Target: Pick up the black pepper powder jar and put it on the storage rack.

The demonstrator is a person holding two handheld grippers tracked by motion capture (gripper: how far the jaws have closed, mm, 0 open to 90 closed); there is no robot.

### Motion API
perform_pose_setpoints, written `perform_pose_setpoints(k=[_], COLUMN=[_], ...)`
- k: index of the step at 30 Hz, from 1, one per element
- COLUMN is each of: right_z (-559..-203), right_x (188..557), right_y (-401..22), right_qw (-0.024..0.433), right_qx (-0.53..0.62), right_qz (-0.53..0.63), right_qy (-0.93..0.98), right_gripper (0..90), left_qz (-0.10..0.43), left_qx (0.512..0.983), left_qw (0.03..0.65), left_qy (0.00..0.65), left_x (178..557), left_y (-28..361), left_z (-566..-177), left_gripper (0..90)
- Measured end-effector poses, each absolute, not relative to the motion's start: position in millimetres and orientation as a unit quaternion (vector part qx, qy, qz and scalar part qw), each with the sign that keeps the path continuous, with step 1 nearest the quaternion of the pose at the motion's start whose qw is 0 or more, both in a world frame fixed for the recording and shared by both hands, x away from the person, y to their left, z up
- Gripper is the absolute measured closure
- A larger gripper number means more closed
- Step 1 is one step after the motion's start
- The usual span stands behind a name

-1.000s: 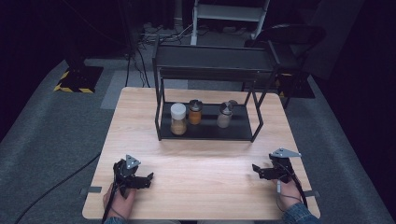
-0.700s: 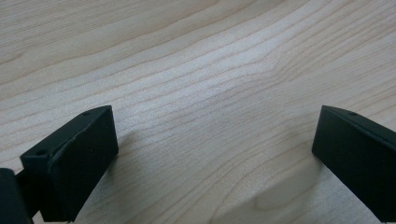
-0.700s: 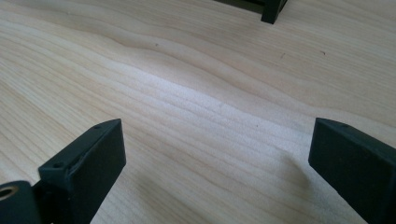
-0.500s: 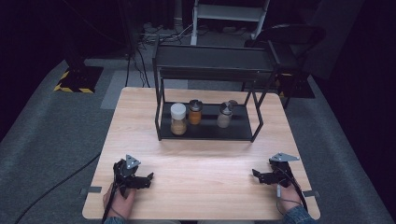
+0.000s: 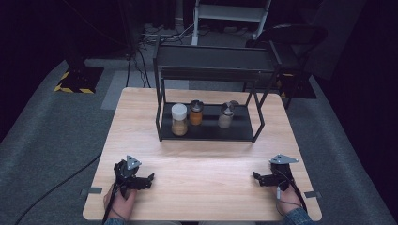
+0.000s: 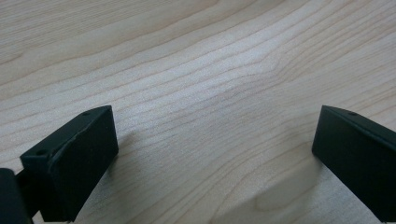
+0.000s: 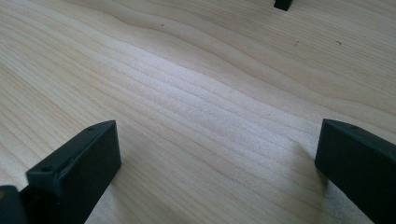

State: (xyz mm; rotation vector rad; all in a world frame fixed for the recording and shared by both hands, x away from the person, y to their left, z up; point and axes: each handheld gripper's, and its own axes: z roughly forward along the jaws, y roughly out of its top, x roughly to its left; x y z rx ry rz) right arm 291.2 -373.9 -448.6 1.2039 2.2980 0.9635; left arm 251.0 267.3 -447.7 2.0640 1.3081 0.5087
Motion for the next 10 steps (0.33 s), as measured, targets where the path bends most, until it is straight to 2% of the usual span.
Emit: perform_pose_setpoints(k=[10], right_z=[-448.3], right_x=[293.0], right_y=[-374.9], right_qw=[0.183], right_qx=[0.425], right_qz=[0.343], right_qy=[0.818], right_gripper=[0.0], left_qz=[0.192], left_qx=[0.785], left_qw=[0.318], left_qy=[0.495], left_x=[251.8], left_y=[268.0], left_z=[-447.6], left_gripper=[0.2])
